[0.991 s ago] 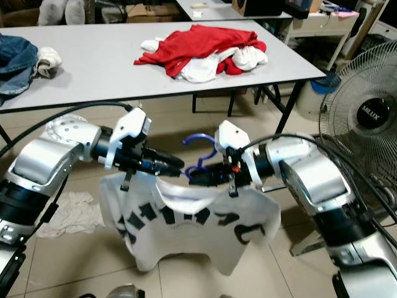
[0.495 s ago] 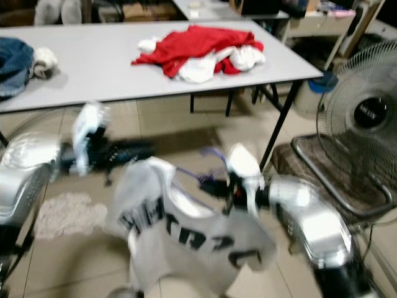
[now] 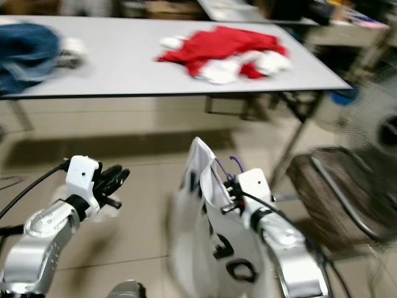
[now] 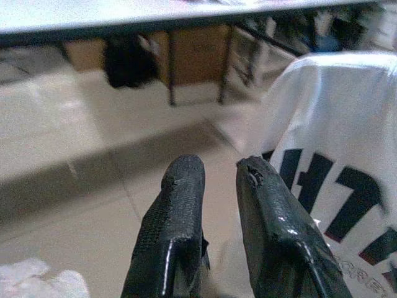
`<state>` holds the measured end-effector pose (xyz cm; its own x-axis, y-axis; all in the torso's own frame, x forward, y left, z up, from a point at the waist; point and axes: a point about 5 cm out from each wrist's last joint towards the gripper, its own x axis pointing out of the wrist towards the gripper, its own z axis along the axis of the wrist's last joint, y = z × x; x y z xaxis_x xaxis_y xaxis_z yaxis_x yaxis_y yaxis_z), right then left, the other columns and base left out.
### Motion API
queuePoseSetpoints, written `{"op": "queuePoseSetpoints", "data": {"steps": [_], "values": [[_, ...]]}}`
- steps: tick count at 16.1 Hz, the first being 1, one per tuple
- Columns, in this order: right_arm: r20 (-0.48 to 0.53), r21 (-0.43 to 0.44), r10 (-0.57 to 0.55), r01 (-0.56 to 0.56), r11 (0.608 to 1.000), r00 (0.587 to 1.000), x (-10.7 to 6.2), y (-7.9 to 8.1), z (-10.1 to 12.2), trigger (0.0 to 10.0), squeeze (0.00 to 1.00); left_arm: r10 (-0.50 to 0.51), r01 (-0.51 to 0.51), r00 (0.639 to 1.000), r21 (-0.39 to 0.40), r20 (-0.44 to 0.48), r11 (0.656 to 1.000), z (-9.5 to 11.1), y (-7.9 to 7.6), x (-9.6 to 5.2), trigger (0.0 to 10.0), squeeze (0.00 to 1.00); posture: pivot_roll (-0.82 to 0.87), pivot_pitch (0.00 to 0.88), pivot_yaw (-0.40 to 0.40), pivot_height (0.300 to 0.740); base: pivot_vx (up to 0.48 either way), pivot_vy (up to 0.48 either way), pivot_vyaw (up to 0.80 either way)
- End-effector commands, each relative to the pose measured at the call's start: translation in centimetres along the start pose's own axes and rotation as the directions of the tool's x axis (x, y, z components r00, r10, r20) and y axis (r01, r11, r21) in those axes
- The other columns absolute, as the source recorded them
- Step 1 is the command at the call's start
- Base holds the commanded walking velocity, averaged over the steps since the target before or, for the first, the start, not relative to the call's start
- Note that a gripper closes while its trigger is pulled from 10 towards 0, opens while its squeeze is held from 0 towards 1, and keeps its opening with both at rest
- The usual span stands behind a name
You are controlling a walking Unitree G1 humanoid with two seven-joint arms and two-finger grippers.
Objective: Hang hanger
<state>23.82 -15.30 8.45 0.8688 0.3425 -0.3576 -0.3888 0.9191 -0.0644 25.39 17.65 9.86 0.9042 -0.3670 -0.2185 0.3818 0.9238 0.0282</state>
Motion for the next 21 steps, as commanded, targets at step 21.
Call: {"op": "queuePoseSetpoints", "data": {"steps": [21], "values": [[0.129,0.048,0.01,-0.016,0.999,0.992,1.6,1.0,1.1,10.0,0.0,0.139,-0.14,0.99,0.03,0.036,0.99,1.2,0.5,0.6,10.0,0.0,0.06,0.0,-0.025,0.74,0.098,0.0,0.72]]}}
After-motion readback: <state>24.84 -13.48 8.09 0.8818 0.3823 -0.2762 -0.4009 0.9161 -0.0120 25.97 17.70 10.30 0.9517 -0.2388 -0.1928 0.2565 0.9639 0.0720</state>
